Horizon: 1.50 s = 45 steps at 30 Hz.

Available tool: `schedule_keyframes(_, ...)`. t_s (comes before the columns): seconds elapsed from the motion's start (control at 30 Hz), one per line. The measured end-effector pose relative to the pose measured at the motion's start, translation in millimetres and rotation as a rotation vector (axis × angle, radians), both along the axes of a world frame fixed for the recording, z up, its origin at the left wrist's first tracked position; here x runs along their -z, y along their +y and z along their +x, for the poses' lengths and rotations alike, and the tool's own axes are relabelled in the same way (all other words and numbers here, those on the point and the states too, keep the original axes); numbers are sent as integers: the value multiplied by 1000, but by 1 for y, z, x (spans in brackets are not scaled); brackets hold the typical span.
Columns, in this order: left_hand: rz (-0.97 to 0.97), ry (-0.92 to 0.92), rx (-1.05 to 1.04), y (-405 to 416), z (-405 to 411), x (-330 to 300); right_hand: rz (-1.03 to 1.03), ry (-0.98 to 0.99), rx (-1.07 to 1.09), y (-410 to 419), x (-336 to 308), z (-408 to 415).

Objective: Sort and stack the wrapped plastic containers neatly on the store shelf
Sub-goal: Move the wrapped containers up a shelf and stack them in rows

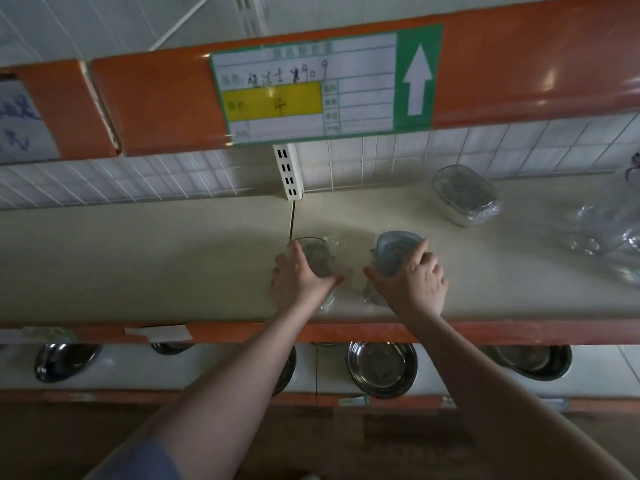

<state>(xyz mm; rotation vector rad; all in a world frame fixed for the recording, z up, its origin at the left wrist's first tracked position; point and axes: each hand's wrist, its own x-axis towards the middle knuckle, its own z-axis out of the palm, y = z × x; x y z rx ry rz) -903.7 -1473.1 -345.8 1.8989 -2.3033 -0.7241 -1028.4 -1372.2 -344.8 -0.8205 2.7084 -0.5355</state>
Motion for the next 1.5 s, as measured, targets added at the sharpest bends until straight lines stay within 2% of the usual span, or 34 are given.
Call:
schedule_keyframes(0.23,67,-11,-57,1,1,-6,26,-48,-29,11,-2,-14)
schedule_keyframes(0.33,23,13,-29,2,6,-7,34,-55,-38,14,-5,-13)
schedule_keyframes(0.53,-56,3,85,10,29,-21,-82,-66,-134,34,-18,-18)
schedule_keyframes(0.8,-127,49,178,46,78,-67,-81,-35,-254,66,-62,2)
schedule_keyframes(1.0,-75,95,104,83,137,-117,-62,-15,-374,93,-108,40)
schedule_keyframes(1.17,-75,84,139,92,188,-157,-93,-29,-465,94,-148,86)
schedule_keyframes(1.5,-140,115,167,89,348,-221,-132,25,-535,91,-214,237)
